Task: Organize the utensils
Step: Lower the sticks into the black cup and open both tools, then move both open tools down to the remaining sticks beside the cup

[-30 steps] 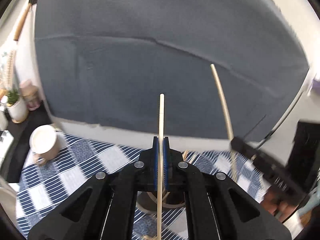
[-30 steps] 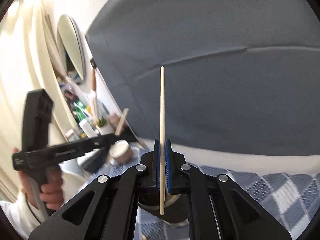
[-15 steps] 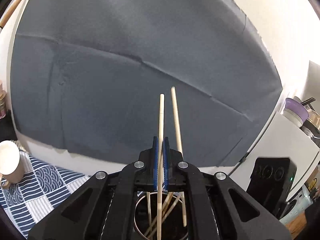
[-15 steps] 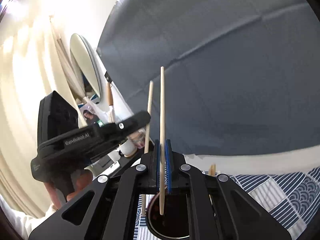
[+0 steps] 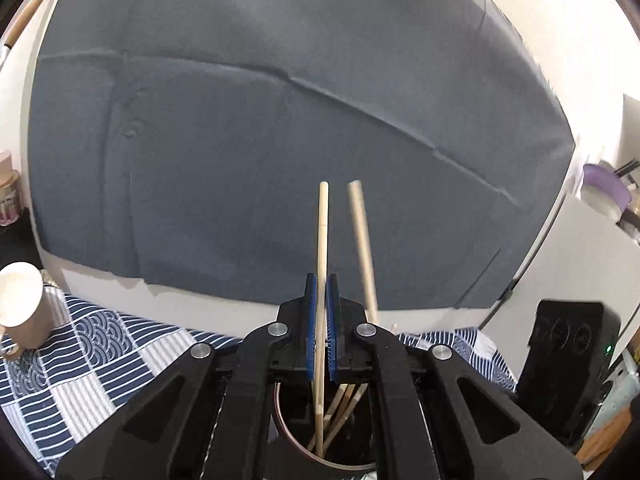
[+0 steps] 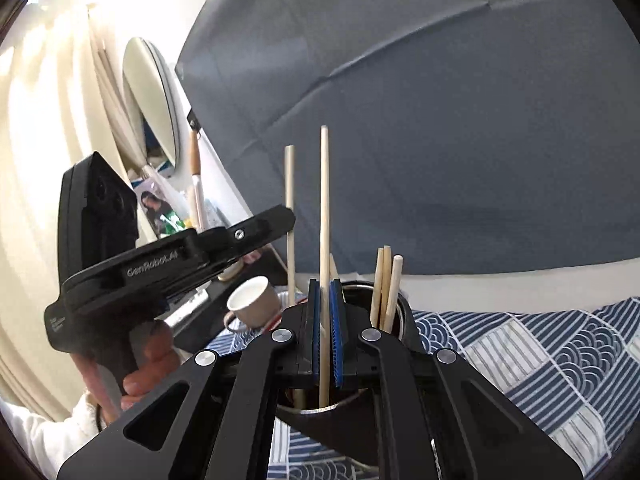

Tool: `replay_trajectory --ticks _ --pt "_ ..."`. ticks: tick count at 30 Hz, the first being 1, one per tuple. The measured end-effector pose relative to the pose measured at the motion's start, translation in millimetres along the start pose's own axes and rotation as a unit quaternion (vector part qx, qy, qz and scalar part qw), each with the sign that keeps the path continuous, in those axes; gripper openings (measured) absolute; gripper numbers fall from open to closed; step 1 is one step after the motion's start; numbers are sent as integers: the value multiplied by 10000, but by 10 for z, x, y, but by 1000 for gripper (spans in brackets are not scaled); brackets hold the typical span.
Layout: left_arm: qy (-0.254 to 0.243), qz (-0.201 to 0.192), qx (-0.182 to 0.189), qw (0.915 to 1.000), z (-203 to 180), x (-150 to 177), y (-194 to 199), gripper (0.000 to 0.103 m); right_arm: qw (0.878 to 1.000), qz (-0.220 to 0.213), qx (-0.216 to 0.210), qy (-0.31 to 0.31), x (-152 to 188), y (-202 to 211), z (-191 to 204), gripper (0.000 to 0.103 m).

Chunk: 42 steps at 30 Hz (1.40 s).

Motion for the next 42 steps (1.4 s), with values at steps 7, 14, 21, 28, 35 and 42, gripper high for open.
replay_trajectory --ticks 7,14,21,28,35,42 --pt "-15 160 -236 9996 -85 10 234 12 9980 449 332 293 31 77 121 8" --pt "-52 239 -568 9981 -109 50 610 22 9953 720 454 462 80 237 245 9" --pt "-7 350 -886 9955 -163 105 922 28 9902 1003 659 714 139 421 310 12" --pt "141 484 -1219 9913 -226 344 1175 47 9857 1261 663 902 269 633 361 25" --pt "318 805 -1467 9854 -261 724 1340 55 9794 1555 733 1061 517 823 331 37" --pt "667 1120 -1547 9793 -277 1102 1421 56 9674 2108 722 1205 957 915 242 42"
Point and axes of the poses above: each gripper's, at about its wrist camera, not at the fingertips, and y roughly against the way its jaws point, z to its left, x to its underside, the point moved 5 cm from there along -y, roughly the way its jaws point
